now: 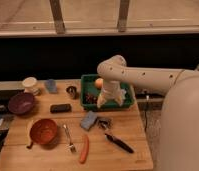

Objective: Wipe red bowl with sponge

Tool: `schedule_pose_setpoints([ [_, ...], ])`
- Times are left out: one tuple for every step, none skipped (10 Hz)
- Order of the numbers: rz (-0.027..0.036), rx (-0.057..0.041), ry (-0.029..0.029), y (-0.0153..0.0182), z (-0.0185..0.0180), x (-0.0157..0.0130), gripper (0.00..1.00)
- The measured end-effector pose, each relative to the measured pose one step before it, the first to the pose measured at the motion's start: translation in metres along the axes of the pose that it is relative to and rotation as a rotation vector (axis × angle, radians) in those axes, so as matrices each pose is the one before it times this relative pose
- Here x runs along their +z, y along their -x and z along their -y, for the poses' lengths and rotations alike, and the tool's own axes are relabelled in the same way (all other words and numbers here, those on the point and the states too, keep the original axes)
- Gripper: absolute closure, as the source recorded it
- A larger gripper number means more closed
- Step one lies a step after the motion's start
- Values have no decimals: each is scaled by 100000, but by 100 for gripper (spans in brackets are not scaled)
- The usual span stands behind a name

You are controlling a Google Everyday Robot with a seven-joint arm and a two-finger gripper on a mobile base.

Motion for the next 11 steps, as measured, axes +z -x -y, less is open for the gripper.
schedule_pose_setpoints([
  [-1000, -1512, 368, -26, -72, 379, 31],
  [-2089, -3578, 1206, -37, -1206, 841, 31],
  [-1045, -3083, 1455, 325, -1407, 577, 31],
  [-1977, -4526, 2096, 379, -2182, 634, 31],
  [-1717, -4544, 1596, 172, -1927, 611, 31],
  [-1307, -5509, 1436, 205, -2634, 414, 31],
  [-3, 223, -445, -11, 277, 6, 31],
  [-196, 470, -348, -119, 359, -7, 31],
  [87, -102, 148, 40, -97, 38, 31],
  [-314, -585, -61, -29, -301, 54, 31],
  [-1210, 95, -835, -82, 220, 192, 31],
])
